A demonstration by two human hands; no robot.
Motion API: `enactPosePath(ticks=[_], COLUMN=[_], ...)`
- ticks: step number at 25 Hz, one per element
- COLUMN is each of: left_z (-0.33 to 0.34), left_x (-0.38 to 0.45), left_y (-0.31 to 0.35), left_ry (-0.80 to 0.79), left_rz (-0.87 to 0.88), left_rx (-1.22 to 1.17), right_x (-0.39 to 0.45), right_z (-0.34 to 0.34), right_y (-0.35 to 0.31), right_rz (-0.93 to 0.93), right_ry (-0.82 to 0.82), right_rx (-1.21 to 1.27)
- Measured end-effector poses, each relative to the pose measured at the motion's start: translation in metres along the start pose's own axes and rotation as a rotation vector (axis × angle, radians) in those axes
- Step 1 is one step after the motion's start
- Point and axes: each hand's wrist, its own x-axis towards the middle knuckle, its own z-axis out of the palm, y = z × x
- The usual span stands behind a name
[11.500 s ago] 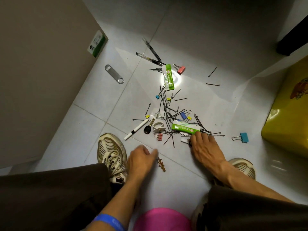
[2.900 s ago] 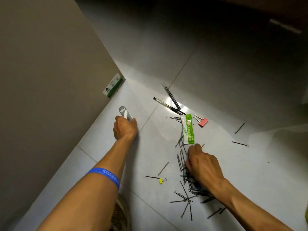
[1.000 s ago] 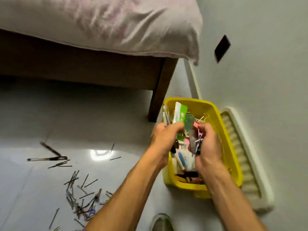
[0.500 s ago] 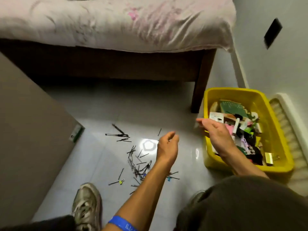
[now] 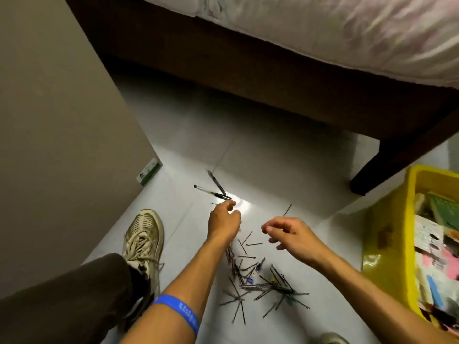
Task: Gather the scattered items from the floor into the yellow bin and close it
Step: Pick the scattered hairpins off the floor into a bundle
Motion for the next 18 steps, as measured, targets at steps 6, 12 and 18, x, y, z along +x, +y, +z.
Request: enactPosePath(ticks=[6,12,18], left_z=[-0.012,0.007,0.013], left_x=[0.147,0.193,0.147], left_y=[-0.035,-0.058,-0.064], left_ry=[0.043,0.105,0.044], left_rz=[0.2,0.393,0.159], left_rx=[0.636,1.126,0.676], right_x=[0.077,0.063,0.051], right_z=[0.019,0.04,0.05], right_y=[0.077,0.145,0.141], right_rz=[0.051,0.212,0.164], right_ry=[0.059,0.194,0.188], right_rx=[0.026,0.052,-0.022])
